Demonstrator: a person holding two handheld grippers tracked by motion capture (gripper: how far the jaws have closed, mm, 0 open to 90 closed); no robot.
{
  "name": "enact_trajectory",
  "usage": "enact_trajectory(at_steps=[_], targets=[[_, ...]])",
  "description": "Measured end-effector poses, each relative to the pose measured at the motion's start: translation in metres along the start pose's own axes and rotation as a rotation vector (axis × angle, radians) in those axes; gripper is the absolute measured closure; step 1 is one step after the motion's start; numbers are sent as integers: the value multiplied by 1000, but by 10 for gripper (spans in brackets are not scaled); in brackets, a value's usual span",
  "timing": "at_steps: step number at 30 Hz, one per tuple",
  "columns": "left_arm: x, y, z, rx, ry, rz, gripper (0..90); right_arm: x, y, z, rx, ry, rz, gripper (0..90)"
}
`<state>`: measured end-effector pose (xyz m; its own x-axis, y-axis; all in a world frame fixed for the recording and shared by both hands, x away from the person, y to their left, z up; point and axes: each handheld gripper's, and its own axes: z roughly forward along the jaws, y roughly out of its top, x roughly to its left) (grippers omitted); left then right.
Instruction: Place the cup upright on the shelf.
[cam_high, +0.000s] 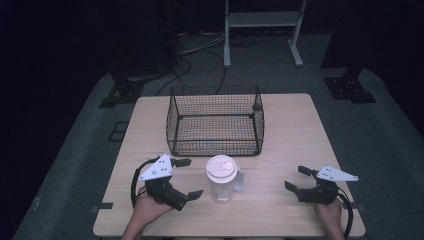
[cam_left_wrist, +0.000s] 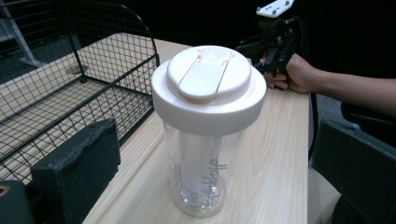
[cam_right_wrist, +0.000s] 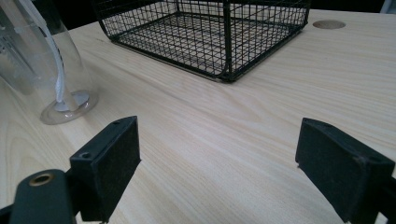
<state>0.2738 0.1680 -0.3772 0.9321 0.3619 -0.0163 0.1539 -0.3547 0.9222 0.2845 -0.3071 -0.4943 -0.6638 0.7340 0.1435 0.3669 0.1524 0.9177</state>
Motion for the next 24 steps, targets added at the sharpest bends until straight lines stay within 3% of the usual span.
enact_trajectory(at_steps=[14,19,24], targets=[[1,9,25,82,-44,33,1,0,0,0,-2,8,1,128],[3,10,33,109,-56,14,1,0,0,0,-2,12,-1,128],[4,11,39,123,-60,24,1,0,0,0,-3,15,-2,128]])
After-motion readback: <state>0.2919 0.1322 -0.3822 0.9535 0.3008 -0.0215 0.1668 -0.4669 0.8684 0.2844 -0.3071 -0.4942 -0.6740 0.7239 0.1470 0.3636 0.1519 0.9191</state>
